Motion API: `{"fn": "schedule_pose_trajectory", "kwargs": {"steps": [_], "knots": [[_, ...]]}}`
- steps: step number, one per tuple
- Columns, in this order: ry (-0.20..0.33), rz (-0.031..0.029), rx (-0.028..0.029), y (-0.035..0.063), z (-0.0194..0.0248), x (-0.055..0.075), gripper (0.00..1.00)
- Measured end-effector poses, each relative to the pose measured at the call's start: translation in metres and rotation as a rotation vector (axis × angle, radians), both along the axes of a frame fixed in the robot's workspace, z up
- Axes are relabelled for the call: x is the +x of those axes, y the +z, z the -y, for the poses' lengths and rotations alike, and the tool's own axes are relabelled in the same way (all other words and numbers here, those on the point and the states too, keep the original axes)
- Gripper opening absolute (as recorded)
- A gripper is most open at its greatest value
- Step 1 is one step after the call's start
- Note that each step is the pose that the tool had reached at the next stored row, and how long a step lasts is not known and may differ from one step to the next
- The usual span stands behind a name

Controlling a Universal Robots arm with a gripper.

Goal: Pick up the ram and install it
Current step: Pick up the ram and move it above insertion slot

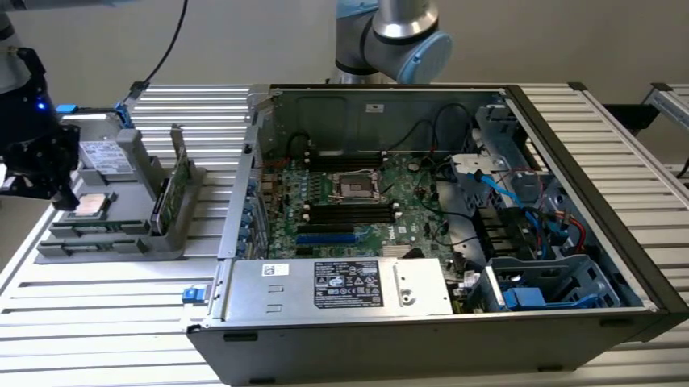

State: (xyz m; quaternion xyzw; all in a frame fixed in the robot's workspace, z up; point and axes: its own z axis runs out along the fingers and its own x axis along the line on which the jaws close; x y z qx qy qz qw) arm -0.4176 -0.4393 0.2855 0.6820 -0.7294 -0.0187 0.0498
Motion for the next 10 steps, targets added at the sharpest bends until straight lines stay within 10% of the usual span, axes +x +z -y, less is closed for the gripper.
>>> {"fn": "schedule_pose_trajectory", "kwargs": {"steps": [10], "knots": [[0.180,0.0000,0.0597,-0.0037,0.0000,0.0000,0.10]]}}
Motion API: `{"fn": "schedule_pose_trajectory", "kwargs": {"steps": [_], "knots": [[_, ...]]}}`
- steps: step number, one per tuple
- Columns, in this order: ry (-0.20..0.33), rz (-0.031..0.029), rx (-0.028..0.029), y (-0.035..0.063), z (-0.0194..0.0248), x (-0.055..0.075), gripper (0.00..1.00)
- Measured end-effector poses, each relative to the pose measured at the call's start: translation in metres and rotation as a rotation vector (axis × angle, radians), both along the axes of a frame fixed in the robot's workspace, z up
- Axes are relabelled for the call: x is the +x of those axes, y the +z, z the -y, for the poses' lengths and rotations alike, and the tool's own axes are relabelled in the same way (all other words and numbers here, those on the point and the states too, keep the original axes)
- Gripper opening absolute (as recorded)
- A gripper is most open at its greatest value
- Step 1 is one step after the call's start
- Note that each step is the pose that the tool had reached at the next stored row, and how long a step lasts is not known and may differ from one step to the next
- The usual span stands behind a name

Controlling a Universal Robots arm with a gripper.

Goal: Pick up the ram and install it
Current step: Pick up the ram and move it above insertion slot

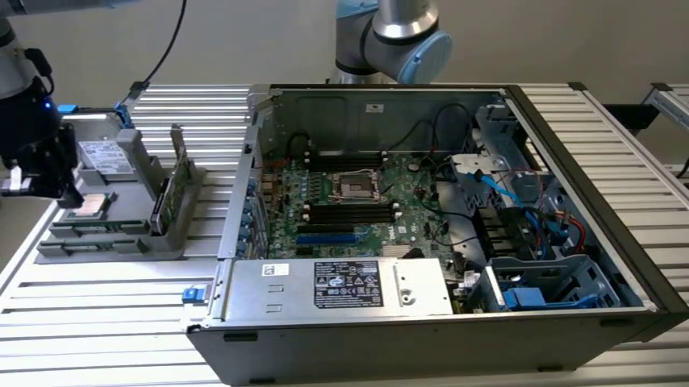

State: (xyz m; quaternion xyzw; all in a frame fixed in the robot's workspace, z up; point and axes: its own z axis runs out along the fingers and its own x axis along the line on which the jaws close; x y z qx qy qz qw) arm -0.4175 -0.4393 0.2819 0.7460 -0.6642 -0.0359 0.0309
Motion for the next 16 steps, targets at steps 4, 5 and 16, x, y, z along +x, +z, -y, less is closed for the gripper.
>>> {"fn": "schedule_pose_trajectory", "kwargs": {"steps": [4,5,16], "knots": [[0.005,-0.0010,0.0016,-0.0001,0.0000,0.000,0.12],[0.005,-0.0010,0.0015,-0.0001,0.0000,0.000,0.18],[0.005,-0.0009,0.0015,-0.0126,0.0002,0.000,0.37]]}}
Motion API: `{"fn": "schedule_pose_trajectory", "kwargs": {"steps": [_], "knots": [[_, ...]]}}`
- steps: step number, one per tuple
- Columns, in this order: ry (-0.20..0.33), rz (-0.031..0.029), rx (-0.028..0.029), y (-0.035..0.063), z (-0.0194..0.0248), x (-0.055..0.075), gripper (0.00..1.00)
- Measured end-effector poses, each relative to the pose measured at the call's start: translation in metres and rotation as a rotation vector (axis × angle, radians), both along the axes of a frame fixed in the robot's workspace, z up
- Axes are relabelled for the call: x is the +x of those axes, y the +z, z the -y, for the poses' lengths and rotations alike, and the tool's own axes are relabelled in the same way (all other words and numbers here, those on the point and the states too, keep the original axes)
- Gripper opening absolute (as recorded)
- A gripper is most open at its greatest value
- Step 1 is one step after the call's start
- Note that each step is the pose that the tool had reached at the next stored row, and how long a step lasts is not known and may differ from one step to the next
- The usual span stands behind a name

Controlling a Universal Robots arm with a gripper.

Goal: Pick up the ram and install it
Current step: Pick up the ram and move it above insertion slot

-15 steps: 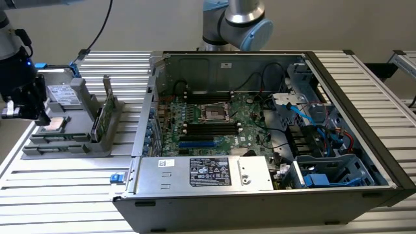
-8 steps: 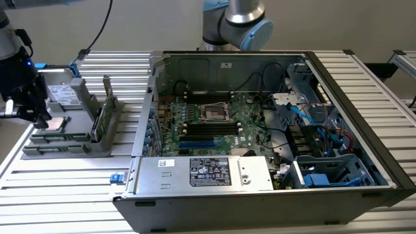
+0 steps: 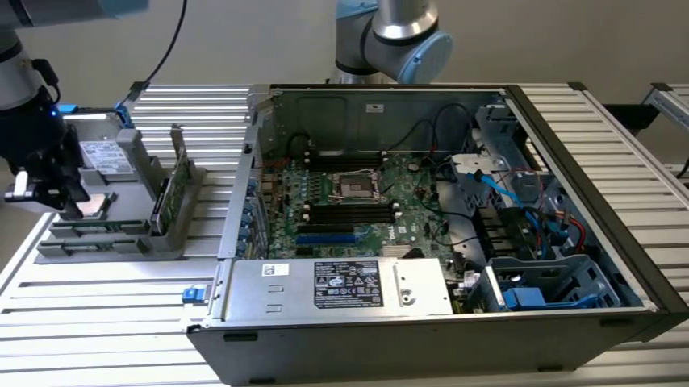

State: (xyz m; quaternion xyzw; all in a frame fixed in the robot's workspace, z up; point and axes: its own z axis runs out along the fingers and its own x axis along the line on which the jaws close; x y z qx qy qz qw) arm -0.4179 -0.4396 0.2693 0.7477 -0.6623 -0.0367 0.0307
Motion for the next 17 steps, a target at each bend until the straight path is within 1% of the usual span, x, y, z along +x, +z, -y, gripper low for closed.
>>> {"fn": "schedule_pose_trajectory", "kwargs": {"steps": [17], "knots": [[0.006,0.0000,0.0000,-0.0310,0.0001,-0.002,0.37]]}}
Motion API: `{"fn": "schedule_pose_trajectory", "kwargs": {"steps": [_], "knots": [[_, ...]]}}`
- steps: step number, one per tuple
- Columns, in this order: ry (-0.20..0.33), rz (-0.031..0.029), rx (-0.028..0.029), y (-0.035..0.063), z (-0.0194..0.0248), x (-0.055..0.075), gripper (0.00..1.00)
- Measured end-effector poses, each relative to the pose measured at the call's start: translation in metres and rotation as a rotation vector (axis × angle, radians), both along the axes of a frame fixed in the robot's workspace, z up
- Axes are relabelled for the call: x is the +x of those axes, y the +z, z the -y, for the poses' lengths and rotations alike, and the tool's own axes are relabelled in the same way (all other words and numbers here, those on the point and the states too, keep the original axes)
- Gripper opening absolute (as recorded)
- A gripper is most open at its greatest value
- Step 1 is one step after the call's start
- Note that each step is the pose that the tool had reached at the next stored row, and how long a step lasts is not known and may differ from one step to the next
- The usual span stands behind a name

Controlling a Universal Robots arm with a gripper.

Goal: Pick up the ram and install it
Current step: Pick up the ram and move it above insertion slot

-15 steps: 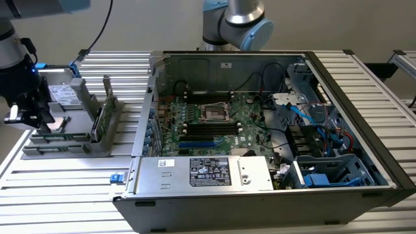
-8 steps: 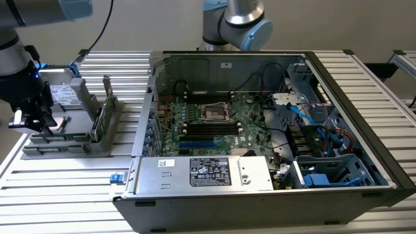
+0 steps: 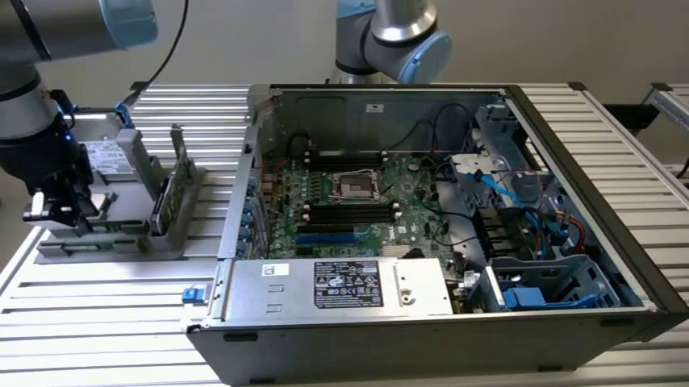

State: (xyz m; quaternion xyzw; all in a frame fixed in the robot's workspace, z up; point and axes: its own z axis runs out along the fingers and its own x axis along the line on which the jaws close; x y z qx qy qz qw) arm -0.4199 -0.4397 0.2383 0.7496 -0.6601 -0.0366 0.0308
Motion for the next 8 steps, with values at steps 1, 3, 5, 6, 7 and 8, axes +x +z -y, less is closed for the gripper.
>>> {"fn": "schedule_pose_trajectory", "kwargs": {"steps": [1,3,5,6,7,8], "knots": [[0.000,-0.0001,0.0000,-0.0018,0.0000,0.000,0.37],[0.001,0.0000,0.0000,-0.0054,0.0000,0.000,0.37],[0.003,0.0001,0.0001,-0.0090,0.0000,-0.001,0.37],[0.003,0.0000,0.0000,-0.0109,0.0000,-0.001,0.37],[0.004,0.0000,0.0000,-0.0126,0.0000,-0.001,0.37],[0.004,0.0000,0.0000,-0.0144,0.0000,-0.001,0.37]]}}
